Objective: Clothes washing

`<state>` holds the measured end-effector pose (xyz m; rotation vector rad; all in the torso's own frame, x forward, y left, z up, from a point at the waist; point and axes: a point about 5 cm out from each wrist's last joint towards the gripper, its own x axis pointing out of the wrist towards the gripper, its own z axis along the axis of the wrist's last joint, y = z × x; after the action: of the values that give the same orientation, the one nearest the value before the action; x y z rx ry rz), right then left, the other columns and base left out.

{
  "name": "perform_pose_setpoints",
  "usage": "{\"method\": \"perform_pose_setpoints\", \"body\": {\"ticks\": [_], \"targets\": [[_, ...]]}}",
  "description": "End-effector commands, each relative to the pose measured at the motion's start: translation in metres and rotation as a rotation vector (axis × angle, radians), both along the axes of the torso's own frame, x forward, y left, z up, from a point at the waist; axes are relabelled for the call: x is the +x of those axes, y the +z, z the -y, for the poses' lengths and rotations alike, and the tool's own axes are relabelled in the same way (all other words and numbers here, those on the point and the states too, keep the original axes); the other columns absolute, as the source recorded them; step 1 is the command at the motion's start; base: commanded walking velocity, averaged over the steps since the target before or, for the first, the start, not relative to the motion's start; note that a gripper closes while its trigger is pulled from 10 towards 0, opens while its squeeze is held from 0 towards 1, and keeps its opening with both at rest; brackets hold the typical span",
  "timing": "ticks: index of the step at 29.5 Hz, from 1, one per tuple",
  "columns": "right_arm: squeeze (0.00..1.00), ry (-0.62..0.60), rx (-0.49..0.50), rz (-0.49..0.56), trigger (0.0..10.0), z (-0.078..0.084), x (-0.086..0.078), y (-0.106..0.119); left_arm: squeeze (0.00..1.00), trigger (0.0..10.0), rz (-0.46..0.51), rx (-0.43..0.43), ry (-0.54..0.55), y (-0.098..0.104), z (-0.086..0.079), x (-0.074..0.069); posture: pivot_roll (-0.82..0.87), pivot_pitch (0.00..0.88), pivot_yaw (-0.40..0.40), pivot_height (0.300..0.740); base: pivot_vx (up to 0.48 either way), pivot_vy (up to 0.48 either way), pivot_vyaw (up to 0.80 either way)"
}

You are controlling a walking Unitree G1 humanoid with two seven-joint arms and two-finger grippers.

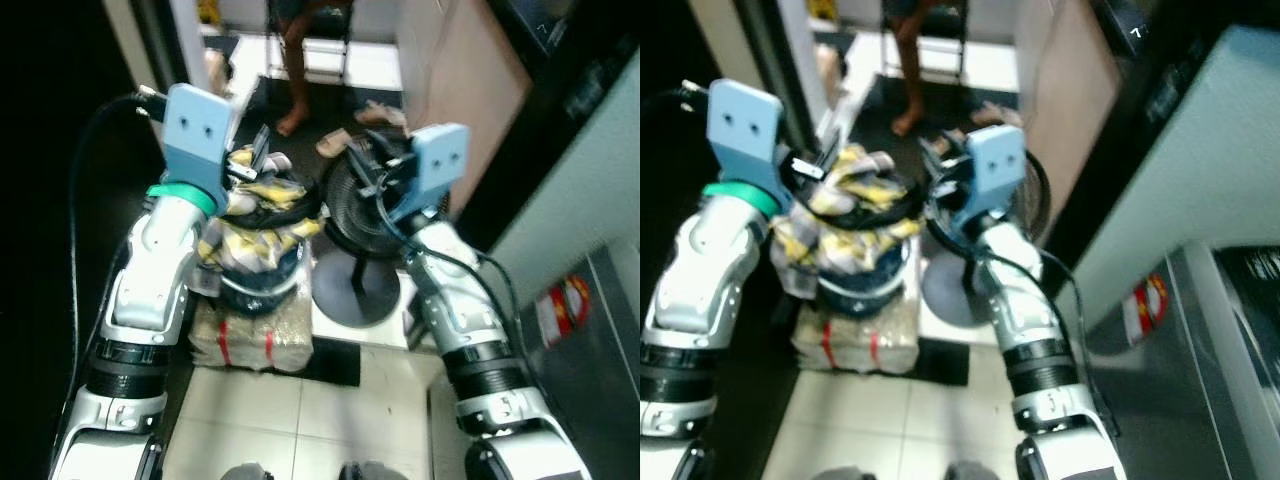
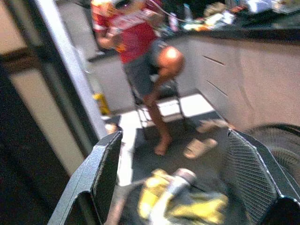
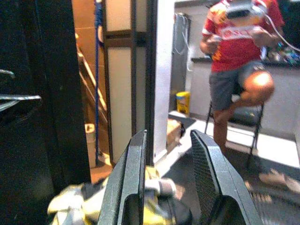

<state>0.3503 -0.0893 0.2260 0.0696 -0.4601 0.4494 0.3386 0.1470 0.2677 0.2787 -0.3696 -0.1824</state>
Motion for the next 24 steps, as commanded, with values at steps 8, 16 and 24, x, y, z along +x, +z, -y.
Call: {"method": "perform_pose_setpoints", "body": {"ticks": [8,16,24], "targets": [[0.00,0.009,-0.006,-0.011,10.0,-0.007,-0.001,-0.002,0.00,10.0,-0.015,0.007,0.020,-0.005,-0.006,0.000,0.07,0.024,0.001,0.740,0.450,0.000,0.08],[0.00,0.019,-0.012,-0.014,10.0,-0.010,-0.001,-0.004,0.00,10.0,-0.018,0.010,0.022,-0.006,-0.006,0.000,0.07,0.024,0.001,0.740,0.450,0.000,0.00],[0.00,0.011,-0.049,-0.115,10.0,-0.008,0.000,-0.035,0.00,10.0,-0.128,0.057,0.026,-0.037,-0.010,0.001,0.07,0.021,0.002,0.740,0.312,0.000,0.00]]}}
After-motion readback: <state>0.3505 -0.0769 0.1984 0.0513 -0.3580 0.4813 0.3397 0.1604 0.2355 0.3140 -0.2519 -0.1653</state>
